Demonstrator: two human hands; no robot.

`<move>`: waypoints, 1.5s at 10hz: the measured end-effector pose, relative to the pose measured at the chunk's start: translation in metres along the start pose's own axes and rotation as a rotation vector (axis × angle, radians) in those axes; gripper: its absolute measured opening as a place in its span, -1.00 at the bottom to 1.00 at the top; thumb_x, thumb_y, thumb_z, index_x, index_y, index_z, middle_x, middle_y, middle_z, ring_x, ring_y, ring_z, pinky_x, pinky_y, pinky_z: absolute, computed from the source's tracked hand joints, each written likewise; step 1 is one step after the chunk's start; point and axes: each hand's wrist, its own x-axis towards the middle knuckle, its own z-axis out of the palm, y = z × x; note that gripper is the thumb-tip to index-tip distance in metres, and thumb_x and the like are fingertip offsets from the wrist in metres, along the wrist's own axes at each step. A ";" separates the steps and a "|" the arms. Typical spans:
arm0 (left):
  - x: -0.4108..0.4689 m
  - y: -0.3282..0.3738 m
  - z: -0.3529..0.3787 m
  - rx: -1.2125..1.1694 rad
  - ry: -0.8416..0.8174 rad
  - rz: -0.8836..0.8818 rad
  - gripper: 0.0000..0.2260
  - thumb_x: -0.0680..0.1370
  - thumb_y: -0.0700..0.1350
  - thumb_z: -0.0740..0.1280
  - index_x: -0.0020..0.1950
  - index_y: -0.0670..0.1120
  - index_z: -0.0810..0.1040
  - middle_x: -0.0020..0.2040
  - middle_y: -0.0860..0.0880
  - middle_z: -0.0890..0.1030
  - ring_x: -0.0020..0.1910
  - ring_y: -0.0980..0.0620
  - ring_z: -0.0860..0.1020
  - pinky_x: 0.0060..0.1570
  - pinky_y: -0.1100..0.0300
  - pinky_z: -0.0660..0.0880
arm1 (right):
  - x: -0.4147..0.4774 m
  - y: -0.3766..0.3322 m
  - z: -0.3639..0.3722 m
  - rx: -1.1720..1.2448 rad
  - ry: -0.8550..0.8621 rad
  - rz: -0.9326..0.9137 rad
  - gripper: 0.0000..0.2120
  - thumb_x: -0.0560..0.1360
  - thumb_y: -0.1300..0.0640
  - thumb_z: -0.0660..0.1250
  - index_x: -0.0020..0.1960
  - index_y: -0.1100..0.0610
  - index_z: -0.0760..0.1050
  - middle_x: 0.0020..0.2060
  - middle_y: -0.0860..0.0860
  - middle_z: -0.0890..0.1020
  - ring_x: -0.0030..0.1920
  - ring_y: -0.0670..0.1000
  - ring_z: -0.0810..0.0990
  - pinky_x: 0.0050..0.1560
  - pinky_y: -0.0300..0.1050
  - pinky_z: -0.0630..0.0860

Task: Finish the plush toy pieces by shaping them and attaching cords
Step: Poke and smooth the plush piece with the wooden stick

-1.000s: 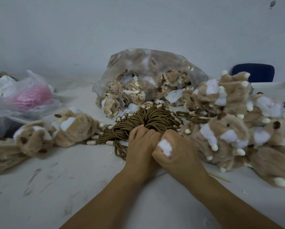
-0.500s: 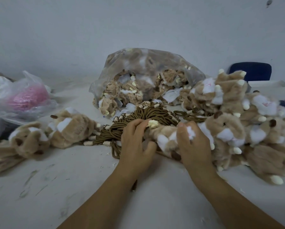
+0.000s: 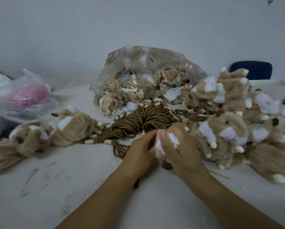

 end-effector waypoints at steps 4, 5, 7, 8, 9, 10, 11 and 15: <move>0.007 -0.001 -0.011 -0.682 0.414 -0.321 -0.84 0.47 -0.16 0.48 0.01 -0.01 0.60 -0.10 -0.08 0.71 -0.14 -0.07 0.68 -0.16 0.04 0.63 | -0.006 -0.008 0.008 -0.057 -0.166 -0.063 -0.75 0.44 -0.21 0.11 -0.34 -0.13 0.21 -0.41 -0.16 0.40 -0.33 -0.17 0.41 -0.34 -0.34 0.30; 0.009 0.002 -0.014 -0.862 0.380 -0.391 -0.94 0.56 -0.24 0.36 0.00 -0.13 0.53 -0.33 -0.12 0.57 -0.45 0.07 0.50 -0.48 0.26 0.50 | -0.004 0.007 0.002 -0.130 -0.160 0.040 -0.65 0.41 -0.33 0.02 -0.32 -0.09 0.30 -0.44 -0.06 0.46 -0.38 -0.13 0.46 -0.40 -0.33 0.32; 0.012 0.008 -0.013 -1.188 0.167 -0.452 -0.92 0.42 -0.20 0.35 -0.13 -0.14 0.47 -0.56 0.05 0.32 -0.66 0.20 0.20 -0.68 0.40 0.13 | 0.012 0.020 -0.005 -0.303 0.123 0.088 -0.80 0.55 0.08 0.15 -0.18 -0.03 0.49 -0.40 -0.08 0.51 -0.31 0.16 0.54 -0.41 -0.17 0.31; 0.009 0.007 -0.015 -1.430 0.093 -0.505 -0.91 0.41 -0.22 0.34 -0.27 -0.11 0.45 -0.54 0.05 0.35 -0.69 0.18 0.21 -0.71 0.40 0.06 | 0.015 0.031 -0.012 -0.084 0.134 0.453 -0.75 0.61 -0.02 0.14 -0.02 0.11 0.51 -0.38 -0.18 0.43 -0.28 0.05 0.55 -0.46 -0.46 0.30; 0.007 0.004 -0.019 -1.495 0.088 -0.501 -0.84 0.47 -0.20 0.33 -0.31 -0.12 0.46 -0.59 0.04 0.32 -0.70 0.17 0.20 -0.72 0.40 0.09 | 0.007 0.040 -0.001 -0.003 -0.002 0.501 -0.66 0.60 -0.06 0.13 0.05 0.18 0.52 -0.37 -0.12 0.49 -0.41 -0.17 0.43 -0.45 -0.45 0.34; 0.005 0.002 -0.024 -1.462 0.095 -0.474 -0.85 0.51 -0.16 0.35 -0.26 -0.14 0.56 -0.58 0.04 0.29 -0.64 0.17 0.24 -0.66 0.36 0.26 | 0.007 0.041 0.004 -0.117 -0.027 0.423 -0.78 0.62 0.07 0.16 -0.01 0.20 0.48 -0.21 0.05 0.56 -0.17 0.02 0.52 -0.20 -0.20 0.32; 0.007 -0.001 -0.024 -1.464 0.071 -0.434 -0.87 0.58 -0.16 0.34 -0.17 -0.13 0.56 -0.44 0.03 0.37 -0.51 0.15 0.33 -0.53 0.33 0.35 | 0.008 0.034 -0.007 -0.054 0.127 0.320 -0.85 0.59 -0.01 0.18 -0.06 0.04 0.45 -0.13 -0.10 0.54 -0.04 -0.06 0.50 -0.04 -0.24 0.39; 0.005 0.003 -0.014 -1.434 0.026 -0.428 -0.77 0.53 -0.07 0.34 0.06 -0.18 0.65 -0.24 -0.04 0.58 -0.37 0.11 0.48 -0.36 0.30 0.47 | 0.004 0.026 0.001 -0.183 -0.101 0.101 -0.75 0.51 0.09 0.11 -0.02 0.22 0.49 -0.13 0.08 0.55 -0.09 0.08 0.49 -0.06 -0.06 0.40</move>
